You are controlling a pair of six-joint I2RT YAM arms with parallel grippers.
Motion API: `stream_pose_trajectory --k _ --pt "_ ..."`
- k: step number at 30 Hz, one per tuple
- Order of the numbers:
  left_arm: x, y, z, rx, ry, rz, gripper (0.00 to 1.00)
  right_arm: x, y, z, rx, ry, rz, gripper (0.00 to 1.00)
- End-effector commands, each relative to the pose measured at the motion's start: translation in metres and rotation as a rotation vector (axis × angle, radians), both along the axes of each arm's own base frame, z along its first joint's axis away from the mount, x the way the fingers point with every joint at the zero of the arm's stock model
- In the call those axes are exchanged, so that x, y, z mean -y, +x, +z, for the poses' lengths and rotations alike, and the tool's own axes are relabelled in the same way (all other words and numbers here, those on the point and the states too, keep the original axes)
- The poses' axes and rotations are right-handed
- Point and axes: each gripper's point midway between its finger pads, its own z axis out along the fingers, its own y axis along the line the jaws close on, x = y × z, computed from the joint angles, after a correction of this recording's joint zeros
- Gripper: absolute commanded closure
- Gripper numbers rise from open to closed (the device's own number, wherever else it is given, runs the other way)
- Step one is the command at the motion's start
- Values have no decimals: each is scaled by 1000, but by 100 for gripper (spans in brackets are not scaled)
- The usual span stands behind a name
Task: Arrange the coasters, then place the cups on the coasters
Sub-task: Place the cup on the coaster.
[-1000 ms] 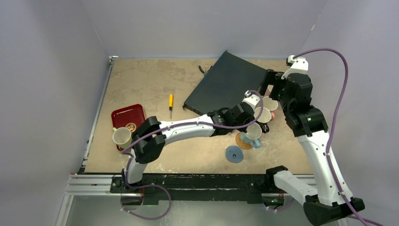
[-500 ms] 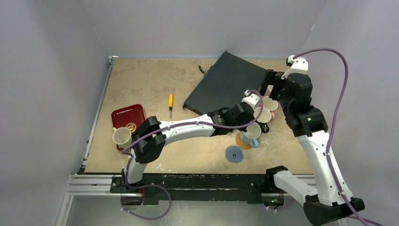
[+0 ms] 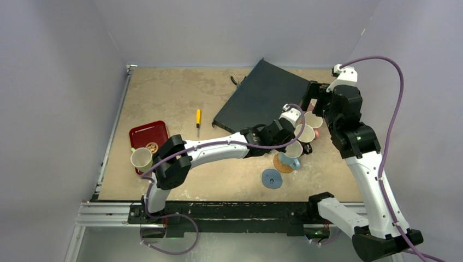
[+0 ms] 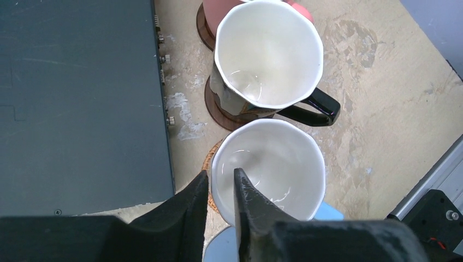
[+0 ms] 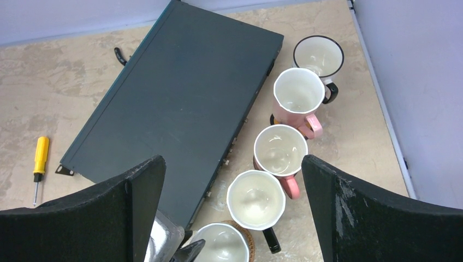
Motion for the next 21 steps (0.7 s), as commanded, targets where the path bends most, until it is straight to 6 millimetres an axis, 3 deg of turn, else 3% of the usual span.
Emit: stream_pose_trajectory --k 1,9,14,17,21 --pt "-2 5 43 39 -81 20 75 2 -5 24 65 6 -1 2" --pt "-7 4 62 67 -122 16 57 4 -6 27 73 8 -6 2" --pt "-25 -2 82 87 -145 21 50 4 -7 27 74 11 -8 2" --pt "-55 -1 87 111 -103 40 44 6 -6 23 65 8 -24 2" --pt "-132 19 79 104 26 154 42 5 -5 21 69 14 -24 2"
